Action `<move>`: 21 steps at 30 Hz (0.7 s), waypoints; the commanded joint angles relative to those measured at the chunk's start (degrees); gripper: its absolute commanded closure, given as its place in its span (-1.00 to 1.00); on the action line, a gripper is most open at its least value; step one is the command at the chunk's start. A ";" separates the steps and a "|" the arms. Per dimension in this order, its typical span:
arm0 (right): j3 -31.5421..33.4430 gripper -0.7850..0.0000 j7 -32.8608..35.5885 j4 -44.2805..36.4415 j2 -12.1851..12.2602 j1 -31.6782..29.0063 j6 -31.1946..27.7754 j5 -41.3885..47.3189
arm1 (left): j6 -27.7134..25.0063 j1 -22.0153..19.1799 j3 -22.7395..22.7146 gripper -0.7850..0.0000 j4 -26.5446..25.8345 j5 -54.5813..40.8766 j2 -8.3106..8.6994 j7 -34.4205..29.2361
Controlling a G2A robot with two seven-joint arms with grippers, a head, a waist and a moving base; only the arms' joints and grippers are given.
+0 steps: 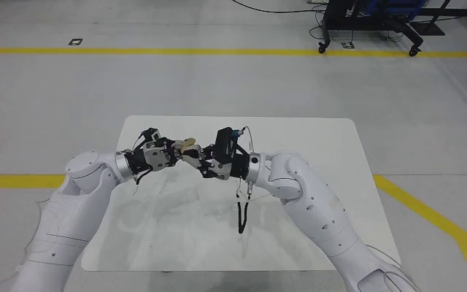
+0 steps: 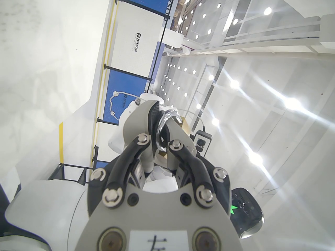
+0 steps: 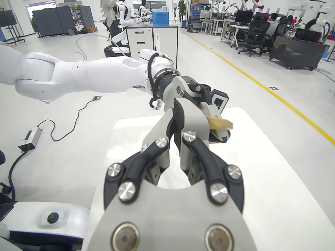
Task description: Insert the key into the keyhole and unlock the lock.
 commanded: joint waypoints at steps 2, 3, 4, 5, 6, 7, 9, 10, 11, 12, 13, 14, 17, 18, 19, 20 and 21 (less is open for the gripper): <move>-0.20 1.00 -0.12 -0.05 0.05 0.08 -0.27 0.39 | 0.00 0.05 -0.08 1.00 -0.02 0.07 -0.02 -0.06; -0.26 1.00 -0.39 -0.43 0.10 -0.04 -0.94 0.65 | -0.07 0.09 -0.15 1.00 0.02 0.03 -0.03 0.10; -0.19 1.00 -0.51 -0.93 0.19 -0.13 -1.47 0.42 | -0.33 0.14 -0.30 1.00 0.07 -0.06 -0.05 0.56; -0.13 1.00 -0.69 -1.82 0.32 -0.44 -2.09 -0.15 | -0.68 0.24 -0.52 1.00 0.16 -0.34 -0.10 1.45; -0.07 1.00 -0.86 -3.18 0.48 -0.79 -3.07 -1.24 | -1.06 0.33 -0.71 1.00 0.13 -0.73 -0.16 2.21; 0.15 0.82 -1.06 -4.65 0.70 -1.29 -3.86 -2.88 | -1.55 0.44 -0.89 1.00 0.02 -0.82 -0.20 3.00; 0.84 0.39 -1.52 -8.38 1.21 -2.76 -4.72 -7.35 | -2.52 0.68 -1.20 1.00 -0.25 -0.59 -0.26 4.51; 1.27 0.29 -1.48 -10.63 1.51 -3.66 -4.66 -10.57 | -2.88 0.77 -1.28 1.00 -0.45 -0.08 -0.26 4.99; 1.73 0.21 -1.11 -12.96 1.81 -4.65 -3.96 -14.22 | -3.04 0.87 -1.28 1.00 -0.62 0.50 -0.25 5.26; 2.02 0.21 -0.50 -15.36 2.11 -5.78 -2.91 -18.30 | -3.07 0.99 -1.26 1.00 -0.74 0.67 -0.25 5.28; 2.04 0.22 0.70 -17.85 2.43 -6.69 -2.10 -23.21 | -3.11 1.04 -1.16 1.00 -0.93 1.17 -0.25 5.26; 1.92 0.25 1.38 -19.76 2.69 -7.76 -1.28 -26.98 | -3.36 1.04 -1.12 1.00 -1.10 2.06 -0.23 5.48; 0.64 0.29 5.48 -24.46 3.32 -10.35 2.63 -39.72 | -4.30 1.35 -0.80 1.00 -1.51 4.53 -0.21 6.53; -0.41 0.30 7.10 -25.54 3.43 -10.97 4.19 -44.21 | -4.91 1.36 -0.77 1.00 -1.73 5.81 -0.19 7.27; -1.69 0.32 8.28 -26.18 3.47 -11.49 5.71 -47.95 | -5.51 1.51 -0.68 1.00 -1.94 6.88 -0.20 8.04; -3.09 0.33 9.45 -26.27 3.44 -11.73 7.28 -51.39 | -6.08 1.68 -0.56 1.00 -2.14 7.85 -0.21 8.84; -4.38 0.34 10.22 -25.94 3.33 -11.85 9.07 -53.81 | -6.54 1.82 -0.43 1.00 -2.36 8.75 -0.23 9.49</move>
